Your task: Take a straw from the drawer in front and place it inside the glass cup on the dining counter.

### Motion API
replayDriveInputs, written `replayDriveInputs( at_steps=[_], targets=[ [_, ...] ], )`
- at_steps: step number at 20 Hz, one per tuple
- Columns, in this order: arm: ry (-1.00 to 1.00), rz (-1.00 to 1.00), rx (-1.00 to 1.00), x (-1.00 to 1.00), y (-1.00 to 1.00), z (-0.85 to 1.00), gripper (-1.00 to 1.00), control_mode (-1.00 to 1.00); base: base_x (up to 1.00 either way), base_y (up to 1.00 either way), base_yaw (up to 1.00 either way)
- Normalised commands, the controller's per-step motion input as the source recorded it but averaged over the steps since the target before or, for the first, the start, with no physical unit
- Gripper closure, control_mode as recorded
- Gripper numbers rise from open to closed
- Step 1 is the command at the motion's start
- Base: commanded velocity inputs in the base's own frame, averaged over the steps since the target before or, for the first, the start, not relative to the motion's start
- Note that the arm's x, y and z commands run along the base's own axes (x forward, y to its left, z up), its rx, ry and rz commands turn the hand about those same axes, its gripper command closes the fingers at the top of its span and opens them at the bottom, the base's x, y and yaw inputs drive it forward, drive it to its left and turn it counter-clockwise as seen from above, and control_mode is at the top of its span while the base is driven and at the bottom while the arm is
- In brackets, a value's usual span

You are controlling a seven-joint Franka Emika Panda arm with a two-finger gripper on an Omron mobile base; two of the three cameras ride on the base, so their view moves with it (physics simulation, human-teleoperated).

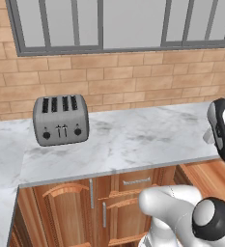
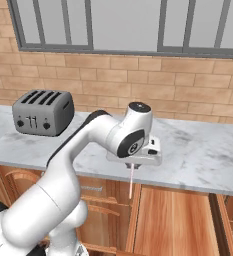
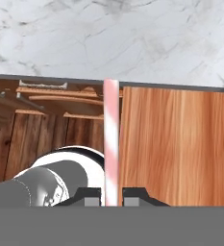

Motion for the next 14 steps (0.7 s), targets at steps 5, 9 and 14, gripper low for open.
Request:
replayDriveInputs(
  at_steps=[5,9,14],
  targets=[
    [0.00,0.00,0.00,0.00,0.41,0.17,1.00,-1.00,0.00,0.00,0.00],
    [0.00,0.00,0.00,0.00,0.38,0.09,1.00,-1.00,0.00,0.00,0.00],
    [0.00,0.00,0.00,0.00,0.40,0.08,1.00,-1.00,0.00,0.00,0.00]
  ],
)
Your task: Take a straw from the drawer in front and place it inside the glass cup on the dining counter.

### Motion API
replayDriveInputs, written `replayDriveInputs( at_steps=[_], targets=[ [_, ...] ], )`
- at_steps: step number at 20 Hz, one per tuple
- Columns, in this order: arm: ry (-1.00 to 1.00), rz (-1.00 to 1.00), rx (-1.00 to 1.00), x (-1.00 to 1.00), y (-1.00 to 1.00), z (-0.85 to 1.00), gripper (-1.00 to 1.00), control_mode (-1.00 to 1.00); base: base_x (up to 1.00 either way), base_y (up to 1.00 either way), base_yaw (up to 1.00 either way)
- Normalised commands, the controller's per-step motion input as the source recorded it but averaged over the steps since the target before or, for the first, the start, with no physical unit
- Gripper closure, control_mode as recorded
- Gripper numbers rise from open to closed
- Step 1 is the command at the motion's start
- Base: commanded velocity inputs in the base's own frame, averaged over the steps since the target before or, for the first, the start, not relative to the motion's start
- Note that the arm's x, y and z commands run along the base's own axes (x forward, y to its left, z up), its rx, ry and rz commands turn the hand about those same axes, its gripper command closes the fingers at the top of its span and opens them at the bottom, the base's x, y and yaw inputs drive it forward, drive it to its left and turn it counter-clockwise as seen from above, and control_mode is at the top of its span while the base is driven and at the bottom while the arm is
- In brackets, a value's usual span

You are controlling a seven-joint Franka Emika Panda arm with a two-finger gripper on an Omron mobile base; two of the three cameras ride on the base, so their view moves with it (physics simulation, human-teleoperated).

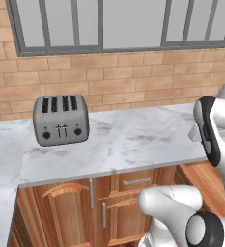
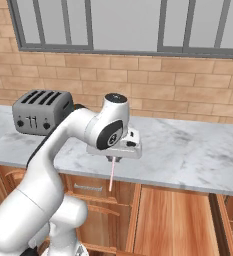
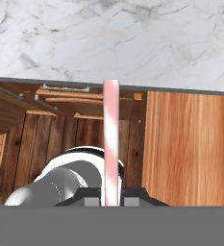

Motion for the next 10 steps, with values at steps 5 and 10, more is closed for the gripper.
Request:
replayDriveInputs(
  at_steps=[5,10],
  targets=[
    [0.00,0.00,0.00,0.00,0.39,0.08,1.00,-1.00,0.00,0.00,0.00],
    [0.00,0.00,0.00,0.00,0.39,0.07,1.00,-1.00,0.00,0.00,0.00]
  ],
)
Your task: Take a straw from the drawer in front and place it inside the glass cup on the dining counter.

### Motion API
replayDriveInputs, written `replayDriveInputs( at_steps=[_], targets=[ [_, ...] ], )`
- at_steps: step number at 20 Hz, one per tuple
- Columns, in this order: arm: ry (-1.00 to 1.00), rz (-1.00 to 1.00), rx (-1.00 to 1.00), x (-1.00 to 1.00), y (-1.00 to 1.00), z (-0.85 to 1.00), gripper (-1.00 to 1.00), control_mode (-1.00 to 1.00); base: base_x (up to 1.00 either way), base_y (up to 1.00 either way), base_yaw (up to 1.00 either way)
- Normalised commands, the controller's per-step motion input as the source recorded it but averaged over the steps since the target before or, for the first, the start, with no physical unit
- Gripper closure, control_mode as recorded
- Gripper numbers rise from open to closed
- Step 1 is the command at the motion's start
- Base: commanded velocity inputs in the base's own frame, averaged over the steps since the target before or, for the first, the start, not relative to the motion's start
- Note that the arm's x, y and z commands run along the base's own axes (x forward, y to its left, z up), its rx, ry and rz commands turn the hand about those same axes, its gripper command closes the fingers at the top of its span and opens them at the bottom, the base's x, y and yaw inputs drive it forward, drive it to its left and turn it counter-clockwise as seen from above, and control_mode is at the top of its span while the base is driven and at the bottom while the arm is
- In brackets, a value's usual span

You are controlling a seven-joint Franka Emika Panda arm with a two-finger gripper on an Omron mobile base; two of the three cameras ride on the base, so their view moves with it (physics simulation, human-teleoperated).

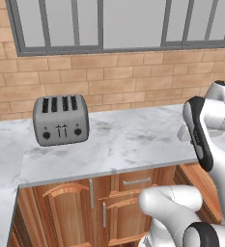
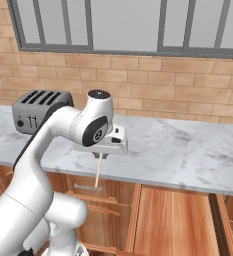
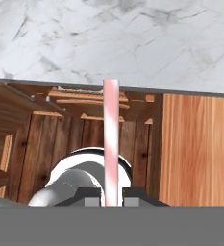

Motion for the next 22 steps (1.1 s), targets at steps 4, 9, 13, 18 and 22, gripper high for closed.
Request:
replayDriveInputs(
  at_steps=[4,9,13,18,22],
  targets=[
    [0.00,0.00,0.00,0.00,0.38,0.07,1.00,-1.00,0.00,0.00,0.00],
    [0.01,0.00,0.00,0.00,0.37,0.06,1.00,-1.00,0.00,0.00,0.00],
    [0.00,0.00,0.00,0.01,0.30,0.00,1.00,-1.00,0.00,0.00,0.00],
    [0.03,0.00,0.00,0.00,0.27,0.00,1.00,-1.00,0.00,0.00,0.00],
    [0.02,0.00,0.00,0.00,0.24,0.00,1.00,-1.00,0.00,0.00,0.00]
  ],
)
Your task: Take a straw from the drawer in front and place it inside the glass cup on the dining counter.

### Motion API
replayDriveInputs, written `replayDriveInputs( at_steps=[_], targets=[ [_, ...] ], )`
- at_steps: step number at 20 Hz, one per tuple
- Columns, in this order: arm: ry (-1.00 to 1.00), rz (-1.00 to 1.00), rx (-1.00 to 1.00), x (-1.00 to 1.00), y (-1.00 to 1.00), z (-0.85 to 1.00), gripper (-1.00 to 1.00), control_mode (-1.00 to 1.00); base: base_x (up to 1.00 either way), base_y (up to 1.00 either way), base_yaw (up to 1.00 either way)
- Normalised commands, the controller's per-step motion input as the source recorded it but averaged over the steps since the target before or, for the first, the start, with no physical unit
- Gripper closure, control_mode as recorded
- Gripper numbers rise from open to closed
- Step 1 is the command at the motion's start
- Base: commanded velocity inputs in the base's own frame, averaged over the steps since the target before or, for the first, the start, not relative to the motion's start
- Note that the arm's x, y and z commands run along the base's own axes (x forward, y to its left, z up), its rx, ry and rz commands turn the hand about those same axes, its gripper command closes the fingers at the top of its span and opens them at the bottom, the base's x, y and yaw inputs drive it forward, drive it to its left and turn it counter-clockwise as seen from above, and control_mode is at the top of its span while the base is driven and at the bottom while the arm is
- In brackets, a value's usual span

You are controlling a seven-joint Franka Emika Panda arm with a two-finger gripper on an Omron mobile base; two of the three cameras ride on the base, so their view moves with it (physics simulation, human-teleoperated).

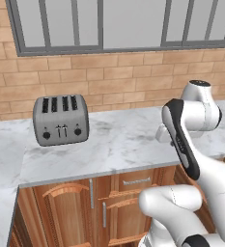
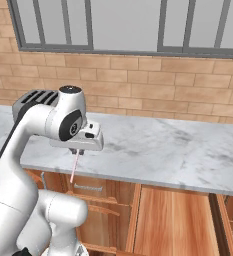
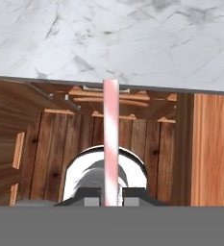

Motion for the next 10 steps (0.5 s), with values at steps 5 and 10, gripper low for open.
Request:
replayDriveInputs(
  at_steps=[5,10],
  targets=[
    [0.01,-0.01,0.00,0.00,0.21,0.00,1.00,-1.00,0.00,0.00,0.00],
    [0.01,-0.03,0.00,0.00,0.14,0.00,1.00,-1.00,0.00,0.00,0.00]
  ],
)
